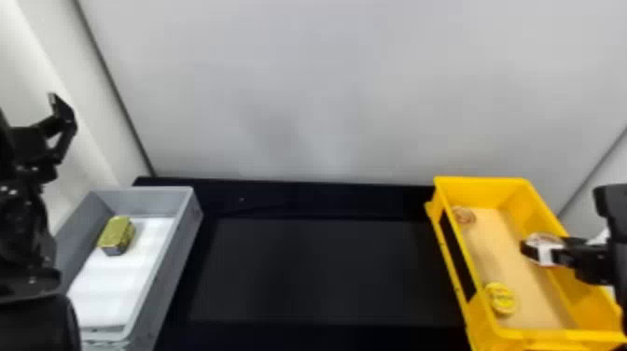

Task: Pick up the round yellow can and place it in the yellow rectangular box

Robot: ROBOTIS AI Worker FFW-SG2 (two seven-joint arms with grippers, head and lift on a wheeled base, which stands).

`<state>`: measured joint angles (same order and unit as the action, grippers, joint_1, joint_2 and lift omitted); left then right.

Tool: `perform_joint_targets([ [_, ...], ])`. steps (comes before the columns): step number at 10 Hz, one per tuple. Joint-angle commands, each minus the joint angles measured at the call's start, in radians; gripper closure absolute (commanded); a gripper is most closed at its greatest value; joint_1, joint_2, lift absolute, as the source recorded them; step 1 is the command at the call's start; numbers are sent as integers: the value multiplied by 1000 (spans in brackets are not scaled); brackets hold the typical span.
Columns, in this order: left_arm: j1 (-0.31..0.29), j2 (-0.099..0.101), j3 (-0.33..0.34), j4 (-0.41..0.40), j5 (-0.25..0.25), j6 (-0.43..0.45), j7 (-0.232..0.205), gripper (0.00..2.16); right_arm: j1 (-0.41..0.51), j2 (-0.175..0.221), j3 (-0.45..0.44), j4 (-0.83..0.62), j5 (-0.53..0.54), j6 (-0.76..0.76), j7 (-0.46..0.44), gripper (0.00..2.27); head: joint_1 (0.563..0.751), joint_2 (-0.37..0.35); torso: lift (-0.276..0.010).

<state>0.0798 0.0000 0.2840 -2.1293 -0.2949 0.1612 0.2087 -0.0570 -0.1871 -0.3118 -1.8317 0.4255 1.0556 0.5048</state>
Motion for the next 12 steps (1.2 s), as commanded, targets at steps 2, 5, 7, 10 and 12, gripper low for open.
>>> perform_joint_targets([
  [2, 0, -3, 0, -1, 0, 0, 0, 96, 2, -2, -7, 3, -8, -4, -1, 533, 694, 14, -60],
  [5, 0, -3, 0, -1, 0, 0, 0, 96, 5, -2, -7, 5, -14, -6, 5, 229, 694, 14, -60],
  [7, 2, -3, 0, 0, 0, 0, 0, 96, 6, -5, -10, 5, -19, -9, 9, 102, 694, 14, -60],
  [10, 2, -3, 1, -1, 0, 0, 0, 96, 5, -8, -12, -6, -25, -18, 20, 90, 694, 14, -60],
  [12, 3, -3, 1, -1, 0, 0, 0, 96, 6, -23, -36, -52, -25, -83, 19, 90, 694, 14, -60],
])
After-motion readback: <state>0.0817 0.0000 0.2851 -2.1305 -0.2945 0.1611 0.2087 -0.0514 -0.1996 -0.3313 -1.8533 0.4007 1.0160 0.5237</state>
